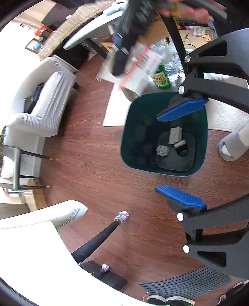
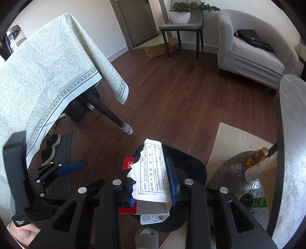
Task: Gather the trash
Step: 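Open both tools to drop the items into the green bin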
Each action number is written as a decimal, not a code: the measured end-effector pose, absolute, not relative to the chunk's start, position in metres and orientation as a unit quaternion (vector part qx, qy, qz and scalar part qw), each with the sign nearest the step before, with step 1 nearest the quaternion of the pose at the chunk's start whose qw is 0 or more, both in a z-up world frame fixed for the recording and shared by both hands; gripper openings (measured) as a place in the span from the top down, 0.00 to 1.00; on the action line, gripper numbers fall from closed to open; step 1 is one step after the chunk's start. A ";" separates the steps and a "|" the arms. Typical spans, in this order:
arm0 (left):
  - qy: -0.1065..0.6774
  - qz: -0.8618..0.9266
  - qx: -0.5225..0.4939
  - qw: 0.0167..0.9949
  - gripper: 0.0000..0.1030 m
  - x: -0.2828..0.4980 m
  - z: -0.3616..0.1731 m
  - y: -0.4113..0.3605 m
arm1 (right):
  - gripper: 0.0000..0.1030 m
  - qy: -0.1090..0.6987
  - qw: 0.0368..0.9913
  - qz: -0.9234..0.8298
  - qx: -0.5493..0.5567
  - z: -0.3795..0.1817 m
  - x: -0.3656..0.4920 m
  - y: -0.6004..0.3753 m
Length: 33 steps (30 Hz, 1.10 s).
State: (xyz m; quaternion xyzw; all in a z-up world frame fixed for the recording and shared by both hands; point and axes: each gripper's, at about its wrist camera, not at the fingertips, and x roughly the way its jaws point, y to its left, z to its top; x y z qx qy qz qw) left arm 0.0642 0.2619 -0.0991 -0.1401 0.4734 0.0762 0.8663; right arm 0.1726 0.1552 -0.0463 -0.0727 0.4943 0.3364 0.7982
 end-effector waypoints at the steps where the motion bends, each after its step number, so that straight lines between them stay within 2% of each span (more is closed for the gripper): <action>1: 0.466 0.077 -0.142 0.870 0.35 0.063 -0.093 0.262 | 0.73 0.501 0.794 0.336 -0.076 -0.054 0.173 0.157; 8: 0.416 0.078 -0.143 0.895 0.50 0.059 -0.054 0.257 | 0.73 0.538 0.769 0.334 -0.089 -0.098 0.172 0.166; 14: 0.395 0.067 -0.144 0.905 0.56 0.059 -0.028 0.248 | 0.73 0.562 0.748 0.338 -0.104 -0.124 0.166 0.182; 17: 0.385 0.062 -0.147 0.909 0.57 0.058 -0.017 0.243 | 0.70 0.573 0.740 0.334 -0.116 -0.136 0.164 0.190; 21: 0.372 0.057 -0.154 0.914 0.57 0.059 -0.005 0.240 | 0.46 0.578 0.732 0.330 -0.143 -0.146 0.158 0.197; 25: 0.365 0.053 -0.154 0.917 0.57 0.058 0.004 0.235 | 0.44 0.573 0.733 0.321 -0.177 -0.151 0.152 0.199; 33: 0.334 0.043 -0.153 0.929 0.57 0.055 0.030 0.219 | 0.43 0.562 0.738 0.331 -0.174 -0.138 0.148 0.179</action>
